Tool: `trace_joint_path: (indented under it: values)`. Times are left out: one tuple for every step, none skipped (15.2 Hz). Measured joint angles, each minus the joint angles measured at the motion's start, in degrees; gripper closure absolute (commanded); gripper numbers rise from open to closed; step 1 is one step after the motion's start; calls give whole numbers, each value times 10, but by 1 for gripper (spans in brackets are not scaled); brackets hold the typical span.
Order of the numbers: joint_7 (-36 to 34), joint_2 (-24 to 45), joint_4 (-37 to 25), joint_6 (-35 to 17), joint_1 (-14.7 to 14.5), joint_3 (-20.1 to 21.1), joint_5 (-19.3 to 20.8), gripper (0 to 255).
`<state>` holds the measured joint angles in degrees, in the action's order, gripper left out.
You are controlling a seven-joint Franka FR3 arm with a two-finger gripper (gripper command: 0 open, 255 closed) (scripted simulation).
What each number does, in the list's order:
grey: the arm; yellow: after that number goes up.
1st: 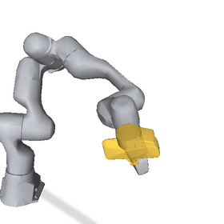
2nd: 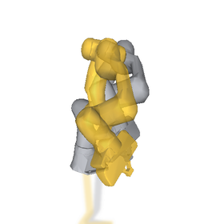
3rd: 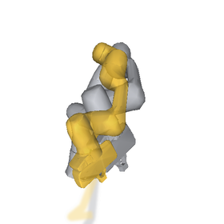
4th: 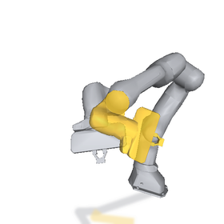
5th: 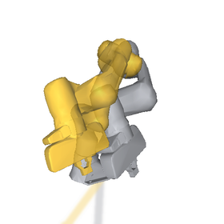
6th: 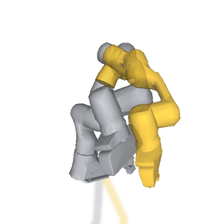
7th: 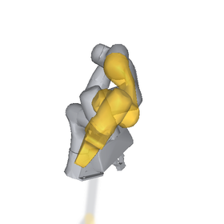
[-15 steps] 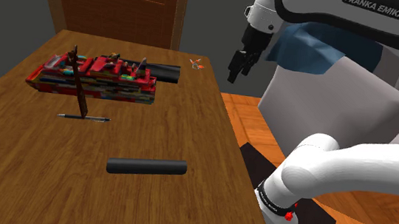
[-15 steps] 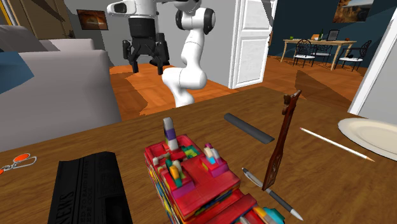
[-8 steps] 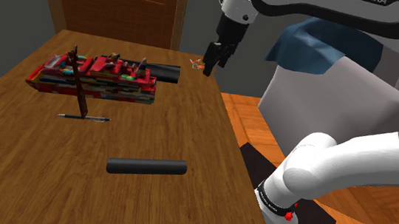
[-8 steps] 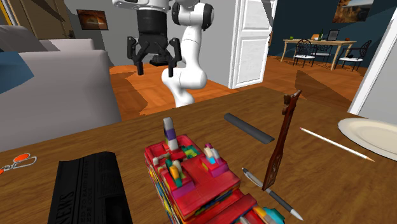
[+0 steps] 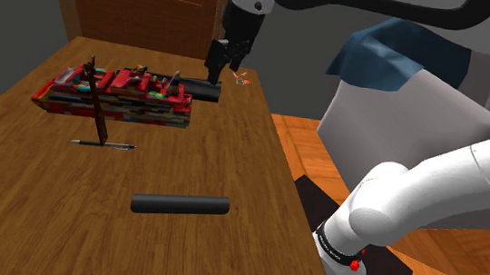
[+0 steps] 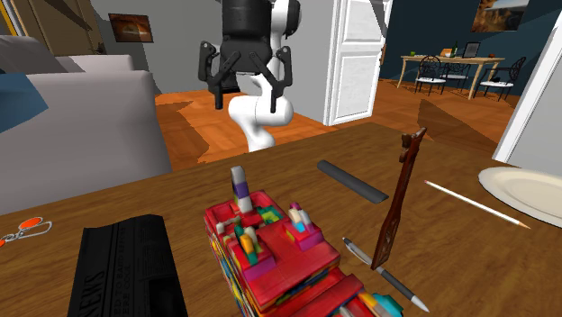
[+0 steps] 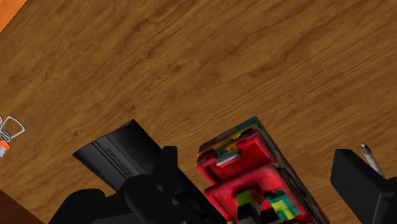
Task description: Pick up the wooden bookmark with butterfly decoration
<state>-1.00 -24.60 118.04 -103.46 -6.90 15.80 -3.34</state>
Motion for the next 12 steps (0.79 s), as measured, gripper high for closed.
trace_joint_path:
  values:
    - [-3, 17, -14, -8, -2, 8, 4, 0]
    - [-6, 31, -31, -9, -3, 15, 8, 0]
    - [-11, 43, -45, -13, -6, 24, 12, 0]
    - [-18, 57, -59, -18, -9, 35, 17, 0]
    - [-23, 73, -75, -22, -11, 44, 24, 0]
    - [-25, 89, -92, -24, -12, 50, 30, 0]
    - [-34, 103, -112, -23, -16, 62, 38, 0]
    - [-41, 121, -129, -27, -19, 71, 46, 0]
    - [-45, 138, -153, -23, -21, 79, 56, 0]
    - [-49, 152, -170, -23, -24, 87, 65, 0]
    - [-55, 165, -178, -30, -28, 95, 74, 0]
    - [-62, 186, -202, -30, -32, 104, 87, 0]
